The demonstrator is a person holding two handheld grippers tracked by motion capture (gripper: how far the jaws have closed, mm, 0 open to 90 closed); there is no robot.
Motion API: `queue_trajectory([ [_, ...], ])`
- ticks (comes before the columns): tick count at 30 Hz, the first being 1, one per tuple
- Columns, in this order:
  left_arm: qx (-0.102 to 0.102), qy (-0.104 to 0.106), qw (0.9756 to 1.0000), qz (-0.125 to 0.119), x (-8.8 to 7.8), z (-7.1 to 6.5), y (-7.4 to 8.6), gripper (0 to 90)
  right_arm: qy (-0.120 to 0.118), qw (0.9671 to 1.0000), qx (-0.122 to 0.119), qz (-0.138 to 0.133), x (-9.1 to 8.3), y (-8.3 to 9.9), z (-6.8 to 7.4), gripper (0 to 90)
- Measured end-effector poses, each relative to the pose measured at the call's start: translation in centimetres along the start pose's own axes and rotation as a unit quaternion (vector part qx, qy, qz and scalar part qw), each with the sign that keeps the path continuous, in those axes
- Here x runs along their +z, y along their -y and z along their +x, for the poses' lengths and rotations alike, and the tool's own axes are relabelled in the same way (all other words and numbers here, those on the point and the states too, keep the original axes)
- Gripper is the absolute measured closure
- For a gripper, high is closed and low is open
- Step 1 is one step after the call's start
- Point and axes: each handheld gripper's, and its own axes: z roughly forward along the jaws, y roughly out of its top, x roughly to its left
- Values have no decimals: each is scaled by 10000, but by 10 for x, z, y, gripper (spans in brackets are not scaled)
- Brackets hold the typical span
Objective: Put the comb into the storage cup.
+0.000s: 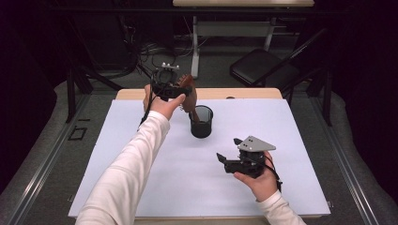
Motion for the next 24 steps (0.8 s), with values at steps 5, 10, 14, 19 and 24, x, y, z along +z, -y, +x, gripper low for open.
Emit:
queue_trajectory([
  [5,66,-73,9999,31,3,-1,0,516,-8,10000,1,10,0,0,0,189],
  [10,199,-154,9997,11,6,-4,3,516,-11,10000,-4,12,0,0,0,190],
  [14,235,-160,9996,-11,9,-5,6,516,-6,10000,-10,13,0,0,0,190],
  [19,398,-215,9989,-102,11,-6,10,516,-2,10000,1,8,0,0,0,190],
  [24,524,-217,9982,-176,12,-11,12,515,-2,10000,-15,15,0,0,0,190],
])
